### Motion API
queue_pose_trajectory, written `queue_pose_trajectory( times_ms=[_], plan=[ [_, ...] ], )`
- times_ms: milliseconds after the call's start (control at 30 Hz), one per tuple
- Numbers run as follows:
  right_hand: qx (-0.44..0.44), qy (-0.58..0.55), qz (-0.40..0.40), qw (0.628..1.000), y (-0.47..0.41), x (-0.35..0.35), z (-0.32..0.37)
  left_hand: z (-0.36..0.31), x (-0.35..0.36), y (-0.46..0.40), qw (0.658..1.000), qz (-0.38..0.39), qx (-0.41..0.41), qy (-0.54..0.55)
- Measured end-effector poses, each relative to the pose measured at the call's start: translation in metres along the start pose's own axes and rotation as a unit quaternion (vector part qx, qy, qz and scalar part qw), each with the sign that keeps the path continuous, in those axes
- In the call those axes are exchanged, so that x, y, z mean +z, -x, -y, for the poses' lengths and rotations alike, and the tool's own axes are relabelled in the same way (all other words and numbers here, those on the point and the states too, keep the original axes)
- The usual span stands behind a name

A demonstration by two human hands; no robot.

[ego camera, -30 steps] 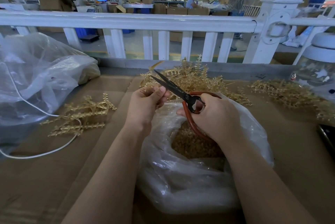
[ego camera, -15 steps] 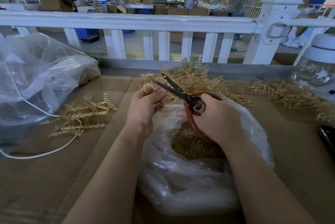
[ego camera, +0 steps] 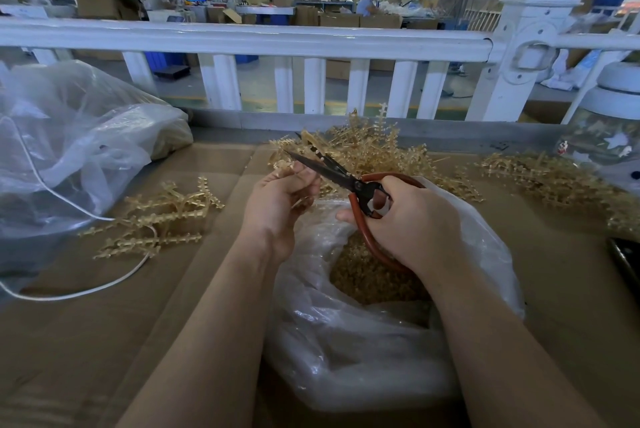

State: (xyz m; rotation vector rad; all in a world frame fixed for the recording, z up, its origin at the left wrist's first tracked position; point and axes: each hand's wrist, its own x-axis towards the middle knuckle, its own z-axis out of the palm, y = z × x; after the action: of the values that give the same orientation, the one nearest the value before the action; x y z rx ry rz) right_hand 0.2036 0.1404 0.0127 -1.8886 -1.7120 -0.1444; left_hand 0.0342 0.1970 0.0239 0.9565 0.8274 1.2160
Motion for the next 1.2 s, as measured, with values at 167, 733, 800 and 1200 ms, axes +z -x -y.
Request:
queue_pose_trajectory(
  times_ms=[167,733,800,1200],
  plan=[
    [-0.001,0.008,-0.009,1.000,-0.001,0.002,-0.001,0.000,0.001,0.000,1.000,0.017,-0.014,0.017],
    [-0.016,0.010,0.019,1.000,-0.004,0.005,-0.006,0.002,-0.001,-0.002,0.997,-0.054,-0.034,0.039],
    [-0.007,0.001,0.018,1.000,-0.004,0.006,-0.009,0.001,-0.004,-0.004,0.992,-0.086,-0.048,0.081],
    [0.133,-0.420,0.018,0.898,-0.007,0.003,0.001,0.006,0.004,0.000,0.994,0.058,-0.081,-0.054]
  ],
)
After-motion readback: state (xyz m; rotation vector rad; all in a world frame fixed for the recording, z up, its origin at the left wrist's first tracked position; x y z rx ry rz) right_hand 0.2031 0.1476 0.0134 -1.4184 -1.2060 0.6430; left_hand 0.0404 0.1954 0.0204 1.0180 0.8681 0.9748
